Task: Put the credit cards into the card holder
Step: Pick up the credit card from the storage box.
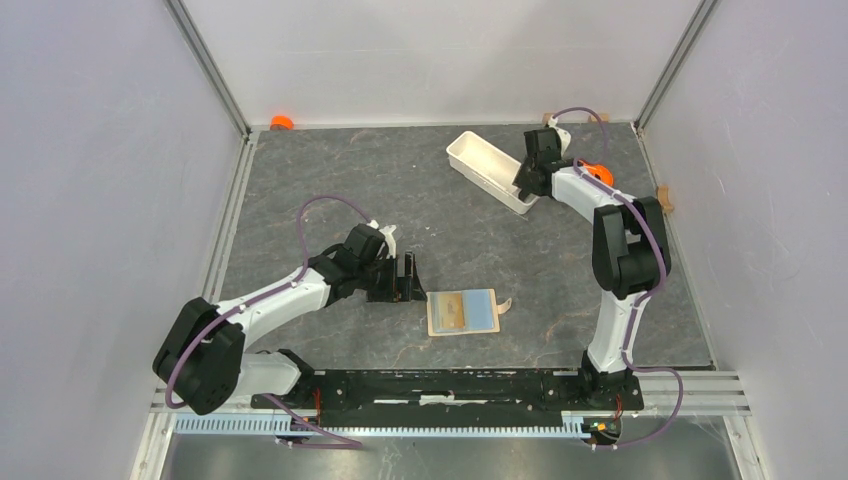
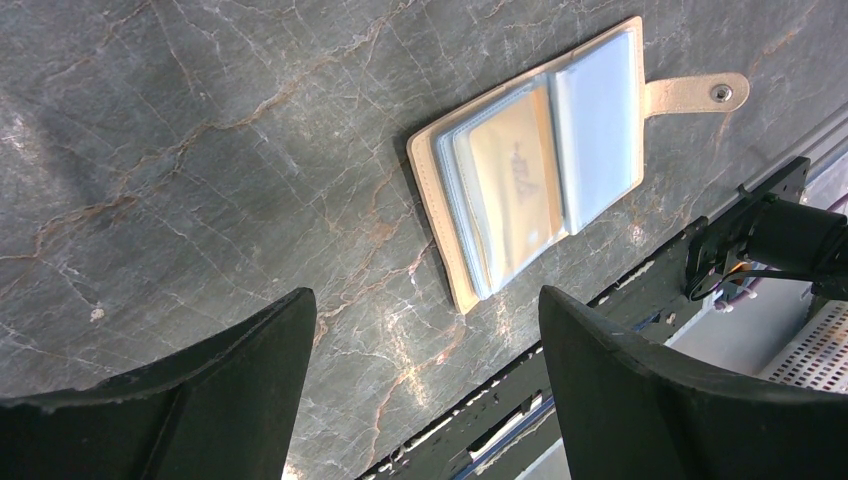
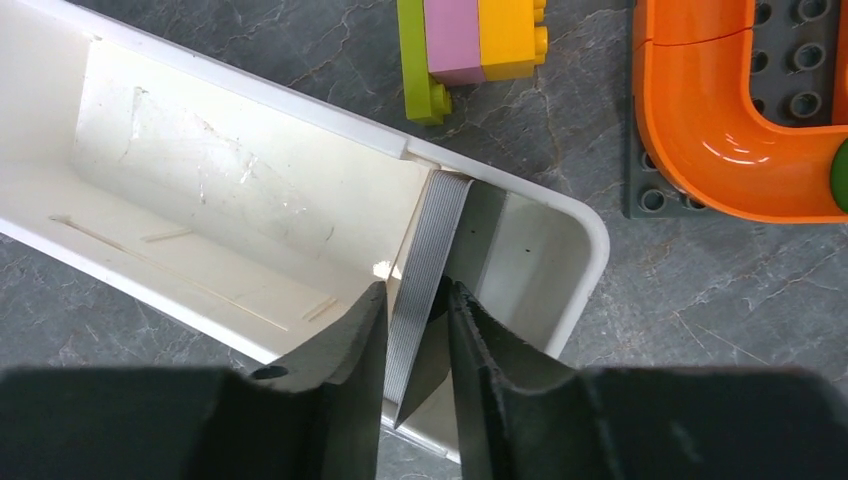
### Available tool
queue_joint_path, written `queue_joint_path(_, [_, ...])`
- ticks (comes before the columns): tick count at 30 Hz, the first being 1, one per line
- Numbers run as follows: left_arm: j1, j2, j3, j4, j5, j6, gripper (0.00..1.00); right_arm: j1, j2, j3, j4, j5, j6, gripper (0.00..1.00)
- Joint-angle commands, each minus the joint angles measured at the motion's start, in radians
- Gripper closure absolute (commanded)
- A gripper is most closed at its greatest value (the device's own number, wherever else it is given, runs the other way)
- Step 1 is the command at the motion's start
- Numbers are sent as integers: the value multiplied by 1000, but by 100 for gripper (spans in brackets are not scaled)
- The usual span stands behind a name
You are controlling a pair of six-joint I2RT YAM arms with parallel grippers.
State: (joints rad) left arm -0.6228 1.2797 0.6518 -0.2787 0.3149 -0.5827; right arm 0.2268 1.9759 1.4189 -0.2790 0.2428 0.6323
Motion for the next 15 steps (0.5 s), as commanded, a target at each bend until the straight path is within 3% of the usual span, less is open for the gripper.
queue_joint_path(1, [6,-30,-2,19,1,35,12,2,-71,8,23,19,19,69])
queue_joint_path(15, [6,-25,-8,27,12,33,12,2,-121,-5,-18,28,13,98])
